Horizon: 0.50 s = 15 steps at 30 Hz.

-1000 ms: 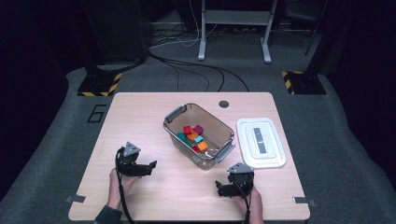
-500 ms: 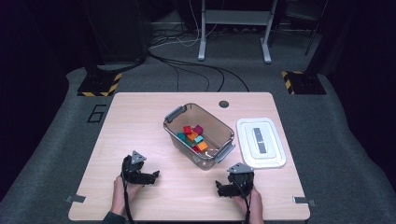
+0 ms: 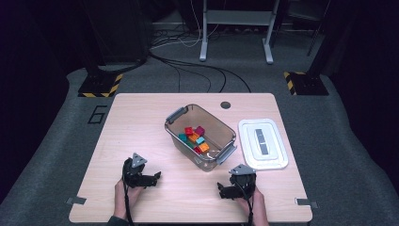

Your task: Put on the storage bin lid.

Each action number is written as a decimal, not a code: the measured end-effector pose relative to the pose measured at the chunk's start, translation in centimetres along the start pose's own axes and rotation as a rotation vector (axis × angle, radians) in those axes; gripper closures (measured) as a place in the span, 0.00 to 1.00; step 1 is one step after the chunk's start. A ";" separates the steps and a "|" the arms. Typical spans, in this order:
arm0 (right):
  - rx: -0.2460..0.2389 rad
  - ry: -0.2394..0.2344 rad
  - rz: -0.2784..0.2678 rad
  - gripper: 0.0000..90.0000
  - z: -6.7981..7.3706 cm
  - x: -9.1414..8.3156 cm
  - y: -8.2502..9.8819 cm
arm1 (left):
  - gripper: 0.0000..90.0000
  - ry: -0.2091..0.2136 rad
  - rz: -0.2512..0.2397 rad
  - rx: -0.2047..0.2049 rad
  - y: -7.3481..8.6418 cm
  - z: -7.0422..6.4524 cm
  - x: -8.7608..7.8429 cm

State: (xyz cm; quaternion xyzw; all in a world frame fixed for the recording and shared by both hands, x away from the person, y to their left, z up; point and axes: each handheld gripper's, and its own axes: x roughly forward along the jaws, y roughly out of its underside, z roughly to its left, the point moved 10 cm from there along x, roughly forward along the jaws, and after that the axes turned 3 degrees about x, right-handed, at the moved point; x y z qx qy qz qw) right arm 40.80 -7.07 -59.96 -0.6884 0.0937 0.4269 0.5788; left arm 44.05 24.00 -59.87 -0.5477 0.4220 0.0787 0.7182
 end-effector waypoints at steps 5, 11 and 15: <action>-0.019 -0.006 0.006 0.00 -0.1 0.0 0.1 | 0.05 -0.003 -0.004 -0.013 -0.1 -0.1 0.1; -0.002 -0.007 0.035 0.00 -0.4 -0.1 0.1 | 0.05 -0.006 -0.011 -0.016 -0.1 -0.1 0.1; 0.020 -0.033 0.015 0.00 -0.6 -0.4 -0.1 | 0.05 -0.006 -0.009 -0.016 -0.1 -0.1 0.1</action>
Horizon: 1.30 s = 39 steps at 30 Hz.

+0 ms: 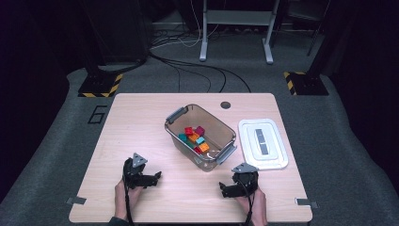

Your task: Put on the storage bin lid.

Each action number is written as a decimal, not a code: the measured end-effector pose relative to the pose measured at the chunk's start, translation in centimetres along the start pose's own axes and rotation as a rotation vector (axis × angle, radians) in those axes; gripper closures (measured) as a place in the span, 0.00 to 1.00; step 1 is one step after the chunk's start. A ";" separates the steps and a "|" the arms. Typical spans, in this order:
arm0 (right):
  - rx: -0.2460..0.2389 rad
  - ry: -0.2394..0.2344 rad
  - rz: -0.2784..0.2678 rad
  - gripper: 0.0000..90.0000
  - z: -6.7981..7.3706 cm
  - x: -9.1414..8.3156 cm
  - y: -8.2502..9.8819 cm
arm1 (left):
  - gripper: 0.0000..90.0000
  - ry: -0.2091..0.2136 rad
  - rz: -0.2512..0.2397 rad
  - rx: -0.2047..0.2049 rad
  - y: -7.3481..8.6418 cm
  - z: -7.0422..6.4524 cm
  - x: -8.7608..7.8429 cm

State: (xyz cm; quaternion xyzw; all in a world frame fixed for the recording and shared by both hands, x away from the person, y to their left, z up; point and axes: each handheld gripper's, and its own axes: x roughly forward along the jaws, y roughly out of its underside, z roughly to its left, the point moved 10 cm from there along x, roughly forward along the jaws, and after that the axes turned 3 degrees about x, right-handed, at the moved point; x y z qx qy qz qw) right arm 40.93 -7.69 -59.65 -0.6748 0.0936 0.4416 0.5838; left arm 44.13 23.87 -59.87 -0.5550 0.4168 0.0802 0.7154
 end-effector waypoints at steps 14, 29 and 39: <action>0.026 0.028 -0.041 0.00 -3.1 -2.4 0.0 | 0.05 -0.001 -0.002 -0.001 0.0 0.0 0.0; 0.030 0.079 -0.053 0.01 -6.1 -3.5 -1.7 | 0.05 -0.001 -0.001 -0.003 0.0 0.0 0.0; 0.035 0.107 -0.046 0.01 -8.4 -3.8 -3.4 | 0.05 -0.001 0.000 -0.003 0.0 0.0 0.0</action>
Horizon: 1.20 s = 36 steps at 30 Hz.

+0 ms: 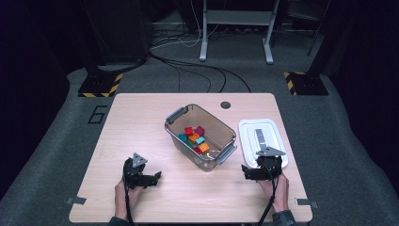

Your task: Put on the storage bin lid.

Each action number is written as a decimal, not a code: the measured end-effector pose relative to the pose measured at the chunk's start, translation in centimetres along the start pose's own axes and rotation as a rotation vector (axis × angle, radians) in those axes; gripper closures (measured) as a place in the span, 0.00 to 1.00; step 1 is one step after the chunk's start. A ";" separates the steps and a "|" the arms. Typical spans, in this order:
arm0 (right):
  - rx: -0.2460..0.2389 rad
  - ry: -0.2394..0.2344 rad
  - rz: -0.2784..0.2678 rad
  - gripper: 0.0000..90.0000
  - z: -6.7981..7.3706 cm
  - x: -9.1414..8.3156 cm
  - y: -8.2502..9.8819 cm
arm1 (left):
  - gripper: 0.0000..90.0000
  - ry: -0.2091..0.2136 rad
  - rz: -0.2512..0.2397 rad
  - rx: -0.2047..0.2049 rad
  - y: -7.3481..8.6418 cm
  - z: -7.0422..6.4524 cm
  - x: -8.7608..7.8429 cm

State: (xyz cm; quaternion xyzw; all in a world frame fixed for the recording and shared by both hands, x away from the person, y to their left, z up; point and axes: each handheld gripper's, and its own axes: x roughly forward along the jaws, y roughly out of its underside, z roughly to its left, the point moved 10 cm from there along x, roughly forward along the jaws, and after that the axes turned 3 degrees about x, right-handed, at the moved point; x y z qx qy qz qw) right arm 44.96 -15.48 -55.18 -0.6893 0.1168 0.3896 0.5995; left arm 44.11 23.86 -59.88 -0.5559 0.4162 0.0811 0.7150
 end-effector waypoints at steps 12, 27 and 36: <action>0.056 0.050 -0.014 0.01 -3.6 1.4 -2.5 | 0.05 0.000 0.000 0.000 0.0 0.0 0.0; 0.122 0.064 0.011 0.05 -6.8 5.0 -4.2 | 0.05 0.001 0.000 0.000 0.0 0.0 0.0; 0.223 0.100 0.051 0.30 -8.9 6.6 -4.4 | 0.05 0.001 0.000 0.000 0.0 0.0 0.0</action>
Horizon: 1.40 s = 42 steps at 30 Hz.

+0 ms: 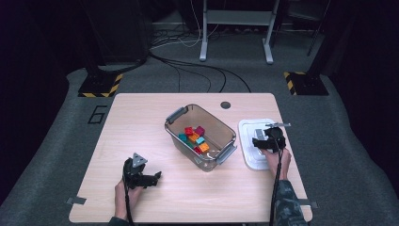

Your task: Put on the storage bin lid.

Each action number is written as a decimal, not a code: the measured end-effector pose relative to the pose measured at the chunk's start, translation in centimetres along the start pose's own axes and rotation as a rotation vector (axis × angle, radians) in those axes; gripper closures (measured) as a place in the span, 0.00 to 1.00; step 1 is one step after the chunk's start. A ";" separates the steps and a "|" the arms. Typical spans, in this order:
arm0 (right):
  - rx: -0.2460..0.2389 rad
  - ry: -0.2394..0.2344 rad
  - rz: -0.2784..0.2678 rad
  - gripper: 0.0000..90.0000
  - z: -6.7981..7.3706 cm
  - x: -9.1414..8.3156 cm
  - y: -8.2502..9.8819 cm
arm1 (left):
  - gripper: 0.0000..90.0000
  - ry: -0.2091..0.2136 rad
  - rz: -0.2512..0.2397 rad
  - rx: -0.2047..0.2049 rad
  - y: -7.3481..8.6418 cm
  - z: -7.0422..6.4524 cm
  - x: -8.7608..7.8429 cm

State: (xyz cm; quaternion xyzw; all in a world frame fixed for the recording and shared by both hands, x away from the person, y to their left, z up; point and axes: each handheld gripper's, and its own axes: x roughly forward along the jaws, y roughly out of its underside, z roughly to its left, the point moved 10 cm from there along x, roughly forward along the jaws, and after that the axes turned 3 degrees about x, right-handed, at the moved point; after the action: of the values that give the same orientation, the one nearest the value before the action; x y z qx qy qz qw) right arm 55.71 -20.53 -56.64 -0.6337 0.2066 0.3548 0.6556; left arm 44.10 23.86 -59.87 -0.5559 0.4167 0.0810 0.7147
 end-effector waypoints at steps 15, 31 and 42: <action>-0.019 0.066 -0.002 0.64 -0.9 1.0 0.3 | 0.05 0.000 -0.001 -0.001 0.0 0.0 0.0; -0.024 0.067 -0.066 0.73 -0.8 0.9 0.5 | 0.06 0.000 0.000 0.001 0.0 0.0 0.0; -0.031 0.030 -0.062 0.74 -1.2 0.5 0.6 | 0.06 -0.003 -0.004 -0.001 0.0 0.0 0.0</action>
State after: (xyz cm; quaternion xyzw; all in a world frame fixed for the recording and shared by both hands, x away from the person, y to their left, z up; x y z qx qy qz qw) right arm 55.87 -21.61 -57.53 -0.6553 0.1911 0.3277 0.6532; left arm 44.13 23.85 -59.87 -0.5568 0.4146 0.0804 0.7152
